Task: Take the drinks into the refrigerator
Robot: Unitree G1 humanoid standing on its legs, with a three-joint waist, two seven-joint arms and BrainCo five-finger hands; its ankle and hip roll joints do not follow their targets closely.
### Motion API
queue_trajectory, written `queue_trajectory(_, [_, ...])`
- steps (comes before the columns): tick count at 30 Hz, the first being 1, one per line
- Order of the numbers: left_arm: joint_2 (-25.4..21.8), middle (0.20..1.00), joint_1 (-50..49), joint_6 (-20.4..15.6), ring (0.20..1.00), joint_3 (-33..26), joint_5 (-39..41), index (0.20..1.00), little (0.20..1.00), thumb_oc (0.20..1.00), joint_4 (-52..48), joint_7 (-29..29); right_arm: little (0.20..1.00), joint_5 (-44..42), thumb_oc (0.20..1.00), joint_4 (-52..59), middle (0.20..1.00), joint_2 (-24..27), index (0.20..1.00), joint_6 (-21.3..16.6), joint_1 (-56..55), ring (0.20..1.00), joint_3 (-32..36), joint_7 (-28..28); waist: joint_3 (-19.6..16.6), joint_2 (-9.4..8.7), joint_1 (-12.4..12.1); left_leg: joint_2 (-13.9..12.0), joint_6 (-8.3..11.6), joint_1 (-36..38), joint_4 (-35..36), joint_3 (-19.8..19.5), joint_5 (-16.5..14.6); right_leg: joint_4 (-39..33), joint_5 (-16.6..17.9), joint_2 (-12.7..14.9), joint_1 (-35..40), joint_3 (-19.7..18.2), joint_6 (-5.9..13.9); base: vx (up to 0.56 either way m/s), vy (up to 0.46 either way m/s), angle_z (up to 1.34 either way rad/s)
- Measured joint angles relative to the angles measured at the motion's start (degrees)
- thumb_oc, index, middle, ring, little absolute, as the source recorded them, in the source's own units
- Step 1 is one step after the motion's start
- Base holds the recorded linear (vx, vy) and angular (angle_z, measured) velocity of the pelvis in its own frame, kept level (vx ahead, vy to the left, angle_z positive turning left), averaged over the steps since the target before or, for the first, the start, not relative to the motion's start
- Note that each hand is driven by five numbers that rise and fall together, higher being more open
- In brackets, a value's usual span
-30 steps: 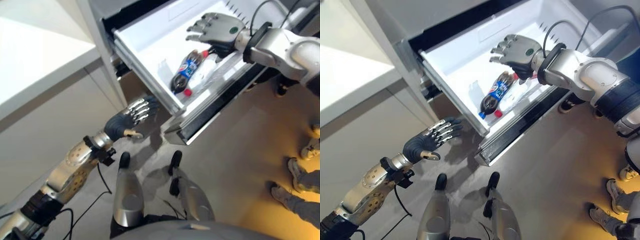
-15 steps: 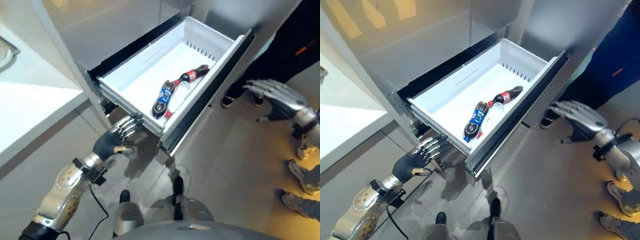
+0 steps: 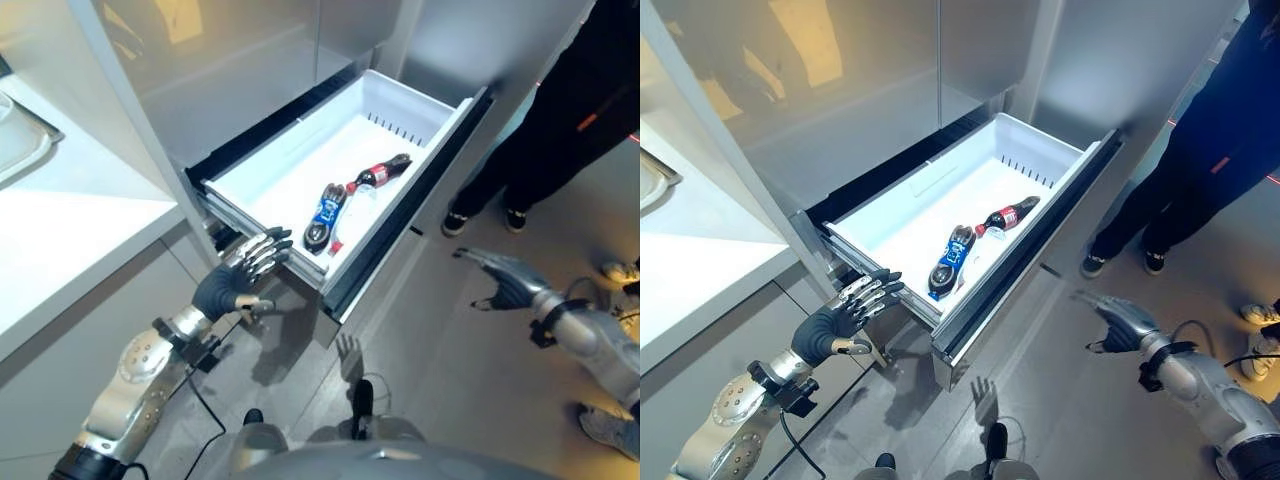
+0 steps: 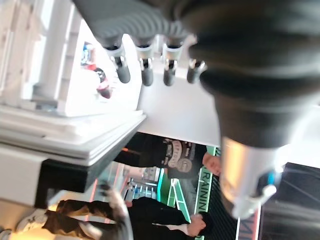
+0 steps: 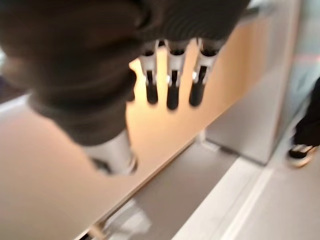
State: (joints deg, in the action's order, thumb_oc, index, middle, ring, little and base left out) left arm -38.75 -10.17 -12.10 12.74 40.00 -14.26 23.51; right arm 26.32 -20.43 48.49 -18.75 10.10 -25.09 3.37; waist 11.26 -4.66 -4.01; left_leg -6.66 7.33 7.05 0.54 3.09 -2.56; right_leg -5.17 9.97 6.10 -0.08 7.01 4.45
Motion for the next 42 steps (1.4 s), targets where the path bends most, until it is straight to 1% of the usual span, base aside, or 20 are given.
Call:
queue_trajectory(3, [0.1, 1.0, 0.6, -0.5, 1.0, 1.1, 0.0, 1.0, 1.0, 1.0, 0.2, -0.2, 0.2, 0.0, 0.2, -3.2, 0.2, -3.3, 0.2, 0.3, 5.3, 0.2, -5.0, 0.0, -0.1, 0.32, -1.3, 0.0, 0.04, 0.3, 0.1, 0.0, 0.1, 0.0, 0.0, 0.0, 0.0, 0.0, 0.01, 0.0, -0.005, 0.02])
queue_trajectory(4, [0.1, 1.0, 0.7, -0.7, 1.0, 1.7, 0.0, 1.0, 1.0, 1.0, 0.1, -0.3, 0.2, 0.1, 0.2, -5.3, 0.2, -5.4, 0.2, 0.6, 8.7, 0.2, -7.7, 0.2, -0.2, 0.59, -2.8, 0.0, -0.08, 0.0, 0.2, -0.3, 0.2, 0.0, -0.1, 0.1, 0.1, 0.4, -0.03, 0.02, -0.025, 0.05])
queue_trajectory(5, [0.1, 1.0, 0.9, -0.7, 1.0, 2.1, 0.0, 1.0, 1.0, 1.0, 0.1, -0.3, 0.2, 0.0, 0.2, -6.6, 0.2, -6.9, 0.2, 1.0, 10.5, 0.2, -8.9, 0.3, -0.3, 0.48, -2.8, -0.1, -0.06, 0.2, 0.2, -0.2, 0.2, 0.0, -0.1, 0.0, 0.1, 0.4, -0.03, 0.01, -0.011, 0.14])
queue_trajectory(6, [0.0, 1.0, 1.1, -0.9, 1.0, 2.2, 0.1, 1.0, 1.0, 1.0, -0.1, -0.2, 0.2, 0.8, 0.2, -8.8, 0.2, -7.5, 0.2, 1.4, 12.1, 0.2, -10.9, 1.2, -0.2, 0.59, -4.1, 0.0, -0.06, -0.4, 0.3, -0.7, 0.3, 0.0, -0.1, 0.2, 0.1, 0.9, -0.03, 0.02, -0.017, 0.09])
queue_trajectory(7, [-0.2, 1.0, 1.5, -0.9, 1.0, 2.3, 0.0, 1.0, 1.0, 1.0, 0.2, -0.4, 0.2, 1.5, 0.2, -10.5, 0.2, -7.4, 0.2, 1.6, 14.4, 0.2, -14.1, 1.6, -0.3, 0.37, -3.3, 0.0, 0.03, -0.3, 0.3, -0.7, 0.4, 0.0, -0.1, 0.1, 0.0, 1.0, -0.04, 0.01, -0.009, 0.16])
queue_trajectory(8, [-0.2, 1.0, 1.5, -1.0, 1.0, 2.2, 0.1, 1.0, 1.0, 1.0, 0.1, -0.4, 0.2, 1.8, 0.2, -10.7, 0.2, -7.7, 0.2, 1.6, 14.6, 0.2, -14.1, 1.9, -0.3, 0.39, -3.8, 0.0, 0.01, -0.6, 0.4, -1.0, 0.6, 0.0, -0.1, 0.2, 0.0, 1.3, -0.05, 0.02, -0.012, 0.11])
queue_trajectory(10, [0.0, 1.0, 1.7, -1.0, 1.0, 2.5, 0.2, 1.0, 1.0, 1.0, 0.1, -0.5, 0.2, 2.5, 0.2, -15.0, 0.2, -10.0, 0.2, 1.9, 18.3, 0.2, -18.2, 2.2, -0.4, 0.32, -4.3, -0.1, 0.09, -0.6, 0.6, -1.5, 0.8, 0.0, 0.0, 0.1, 0.1, 1.5, -0.3, 0.01, -0.002, 0.08])
queue_trajectory(15, [-0.2, 1.0, 2.7, -1.0, 1.0, 2.7, 0.3, 1.0, 1.0, 1.0, 0.1, -0.5, 0.2, 4.6, 0.2, -20.7, 0.2, -14.0, 0.2, 2.4, 23.6, 0.2, -22.4, 2.5, -0.3, 0.44, -5.1, -0.1, 0.2, -0.9, 1.1, -2.3, 1.1, 0.0, -0.2, 0.2, 0.2, 2.6, -0.19, 0.0, 0.001, 0.07])
queue_trajectory(17, [-0.2, 1.0, 3.0, -1.0, 1.0, 2.8, 0.3, 1.0, 1.0, 1.0, 0.0, -0.5, 0.2, 5.2, 0.2, -21.4, 0.2, -13.8, 0.2, 2.5, 26.5, 0.2, -23.9, 2.6, -0.3, 0.47, -5.0, -0.2, 0.33, -1.4, 0.9, -3.5, 1.3, 0.0, -0.4, 0.2, 0.5, 3.7, -0.28, -0.01, -0.006, 0.29])
queue_trajectory(19, [-0.2, 1.0, 3.1, -1.1, 1.0, 2.8, 1.0, 1.0, 1.0, 1.0, 0.0, -0.5, 0.2, 6.2, 0.2, -23.8, 0.2, -13.6, 0.2, 2.5, 30.6, 0.2, -25.1, 2.6, -0.2, 0.61, -5.5, -0.4, 0.44, -1.9, 0.9, -5.1, 1.6, 0.0, -0.7, 0.2, 0.9, 5.2, -0.42, -0.01, -0.003, 0.4])
queue_trajectory(20, [-0.2, 1.0, 3.0, -1.1, 1.0, 2.9, 1.6, 1.0, 1.0, 1.0, 0.0, -0.5, 0.2, 6.2, 0.2, -24.7, 0.2, -13.5, 0.2, 2.8, 32.0, 0.2, -24.9, 1.9, 0.0, 0.83, -6.4, -0.5, 0.48, -2.0, 1.0, -5.7, 1.9, 0.0, -0.8, 0.2, 1.1, 5.9, -0.49, -0.01, 0.004, 0.37])
queue_trajectory(23, [-0.6, 1.0, 3.3, -1.1, 1.0, 2.9, 1.9, 1.0, 1.0, 1.0, 0.0, -0.6, 0.2, 6.5, 0.2, -24.9, 0.2, -13.7, 0.2, 3.0, 37.5, 0.2, -25.2, 0.9, 0.1, 1.03, -6.8, -0.6, 0.47, -3.1, 1.2, -7.7, 2.3, 0.0, -1.0, 0.2, 1.2, 7.7, -0.69, 0.0, 0.004, 0.3])
queue_trajectory(25, [-0.6, 1.0, 4.7, -1.1, 1.0, 3.2, 1.9, 1.0, 1.0, 1.0, 0.0, -0.6, 0.2, 6.2, 0.2, -20.3, 0.2, -13.2, 0.2, 3.1, 43.2, 0.2, -24.9, -2.1, 0.3, 1.39, -6.8, -0.7, 0.82, -3.8, 1.1, -8.7, 2.7, 0.0, -1.0, 0.1, 1.1, 8.6, -0.78, 0.0, -0.001, 0.24])
queue_trajectory(28, [-0.5, 1.0, 7.3, -1.3, 1.0, 5.1, 1.9, 1.0, 1.0, 1.0, 0.0, -0.9, 0.2, 5.5, 0.2, -9.0, 0.2, -13.7, 0.2, 2.8, 52.0, 0.2, -24.7, -6.7, 1.0, 2.58, -7.8, -0.7, 0.93, -3.8, 1.0, -9.6, 3.0, 0.0, -1.0, 0.1, 1.1, 9.4, -0.82, 0.02, -0.017, 0.16])
queue_trajectory(30, [-0.5, 1.0, 9.3, -2.0, 1.0, 6.6, 1.9, 1.0, 1.0, 1.0, 0.0, -1.0, 0.2, 5.0, 0.2, -1.6, 0.2, -14.5, 0.2, 1.3, 59.0, 0.2, -24.7, -8.1, 1.2, 3.06, -8.8, -0.8, 1.34, -4.1, 1.0, -10.3, 3.3, 0.0, -1.0, 0.0, 1.3, 10.0, -1.09, -0.01, -0.019, 0.25])
queue_trajectory(32, [-0.6, 1.0, 10.2, -2.4, 1.0, 6.8, 1.9, 1.0, 1.0, 1.0, 0.0, -1.2, 0.2, 3.8, 0.2, 4.8, 0.2, -14.5, 0.2, -0.9, 64.7, 0.2, -24.2, -8.9, 1.2, 2.84, -10.1, -0.6, 1.61, -4.8, 1.0, -11.7, 3.6, 0.0, -1.3, 0.2, 1.5, 11.0, -0.83, -0.01, -0.002, 0.32])
queue_trajectory(33, [-0.8, 1.0, 10.2, -2.5, 1.0, 6.8, 1.9, 1.0, 1.0, 1.0, 0.0, -1.3, 0.2, 2.6, 0.2, 6.7, 0.2, -14.6, 0.2, -1.9, 65.8, 0.2, -23.5, -9.3, 1.0, 2.59, -11.2, -0.3, 1.58, -4.7, 1.0, -11.8, 3.6, 0.0, -1.5, 0.5, 1.7, 11.1, -0.61, -0.01, 0.022, 0.22])
queue_trajectory(35, [-1.4, 1.0, 10.2, -2.7, 1.0, 6.8, 1.9, 1.0, 1.0, 1.0, 0.0, -1.5, 0.2, 1.6, 0.2, 6.4, 0.2, -15.6, 0.2, -2.4, 65.6, 0.2, -22.8, -9.8, 0.9, 2.14, -11.5, 0.3, 1.27, -4.7, 1.0, -12.2, 3.6, 0.0, -1.8, 1.1, 1.9, 11.2, -0.17, -0.01, 0.038, 0.15])
queue_trajectory(39, [-2.4, 1.0, 10.2, -3.1, 1.0, 6.8, 1.7, 1.0, 1.0, 1.0, 0.0, -2.5, 0.2, 1.1, 0.2, 0.5, 0.2, -16.8, 0.2, -1.6, 56.8, 0.2, -22.5, -9.3, 1.1, 0.75, -10.9, 1.3, 0.45, -4.6, 1.0, -10.9, 3.4, 0.1, -1.5, 2.1, 1.3, 9.8, 0.39, -0.03, 0.045, -0.12])
queue_trajectory(42, [-2.4, 1.0, 10.1, -3.5, 1.0, 6.8, 1.3, 1.0, 1.0, 1.0, 0.0, -3.1, 0.2, 1.1, 0.2, -3.4, 0.2, -16.7, 0.2, -0.6, 47.8, 0.2, -22.3, -8.5, 1.3, 0.44, -10.9, 1.4, 0.27, -4.6, 1.0, -9.4, 3.3, 0.5, -1.2, 2.2, 0.2, 8.3, 0.35, -0.03, 0.048, -0.3])
